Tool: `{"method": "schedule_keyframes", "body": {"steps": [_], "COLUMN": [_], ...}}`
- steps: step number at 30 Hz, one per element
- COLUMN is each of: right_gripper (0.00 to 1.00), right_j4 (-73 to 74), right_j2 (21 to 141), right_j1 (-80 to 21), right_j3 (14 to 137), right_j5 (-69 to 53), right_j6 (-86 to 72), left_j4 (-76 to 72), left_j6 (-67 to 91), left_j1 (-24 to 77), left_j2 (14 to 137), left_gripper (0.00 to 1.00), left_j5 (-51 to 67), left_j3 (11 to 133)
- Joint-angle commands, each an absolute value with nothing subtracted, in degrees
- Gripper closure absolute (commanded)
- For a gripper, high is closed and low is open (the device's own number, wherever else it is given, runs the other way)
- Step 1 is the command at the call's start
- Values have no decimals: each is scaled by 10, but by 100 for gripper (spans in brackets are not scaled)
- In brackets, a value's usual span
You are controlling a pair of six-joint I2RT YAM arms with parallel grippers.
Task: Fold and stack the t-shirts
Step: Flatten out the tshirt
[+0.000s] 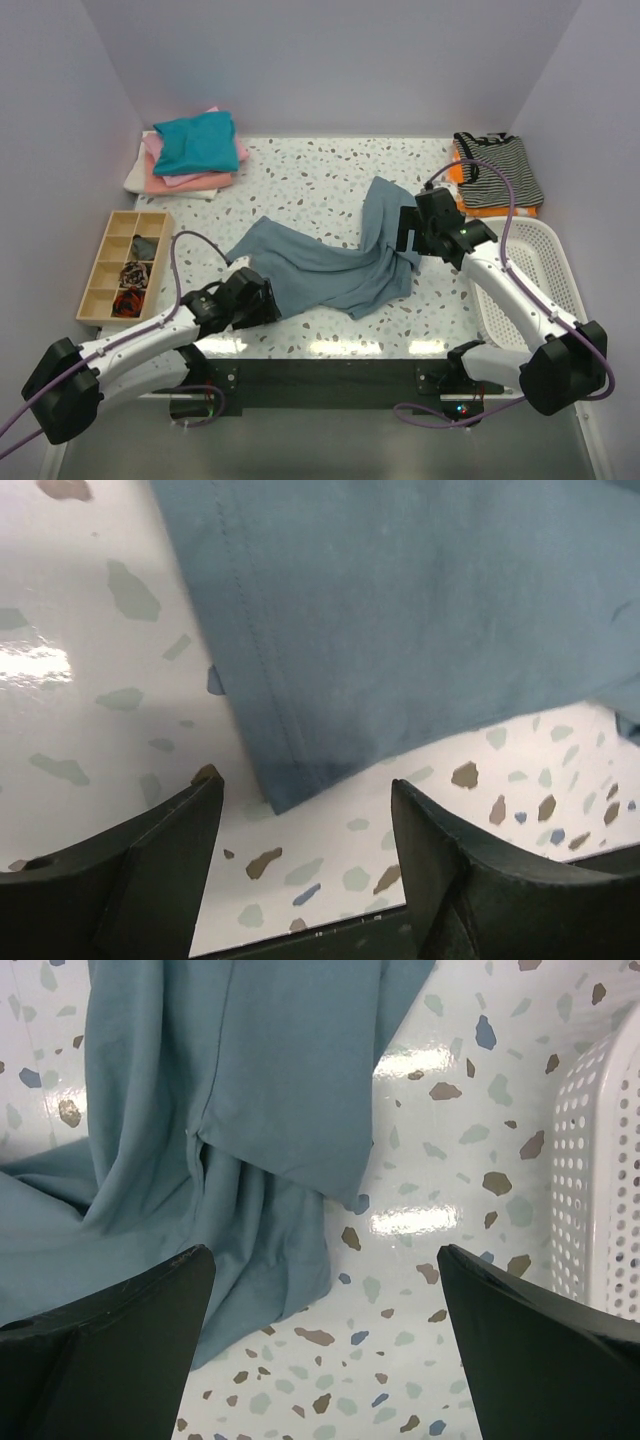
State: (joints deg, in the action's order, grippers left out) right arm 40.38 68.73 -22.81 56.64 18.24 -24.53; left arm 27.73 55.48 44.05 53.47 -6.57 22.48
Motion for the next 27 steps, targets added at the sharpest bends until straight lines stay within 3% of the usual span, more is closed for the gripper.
{"method": "schedule_keyframes", "body": {"steps": [1, 4, 6, 8, 10, 17, 24, 27], "right_gripper": [1, 1, 1, 1, 1, 6, 23, 37], "right_j4": [397, 387, 376, 363, 335, 237, 211, 189], "right_j2": [691, 704, 718, 739, 758, 837, 896, 905], "right_j1": [-229, -229, -228, -222, -209, -102, -80, -72], "right_j3": [572, 565, 554, 548, 544, 530, 555, 541], "right_j5": [185, 206, 216, 217, 202, 60, 1, -34], "right_j6": [-234, -236, -235, -238, -243, -251, -257, -267], "left_j4": [257, 220, 180, 141, 123, 199, 317, 330], "left_j6": [616, 616, 608, 599, 592, 553, 532, 530], "left_j1": [448, 452, 455, 456, 457, 457, 457, 457], "left_j2": [563, 614, 641, 674, 698, 633, 558, 541], "left_gripper": [29, 34, 53, 85, 100, 100, 100, 100], "left_j5": [-140, -147, -147, -142, -139, -177, -238, -239], "left_j3": [203, 203, 207, 212, 224, 300, 420, 434]}}
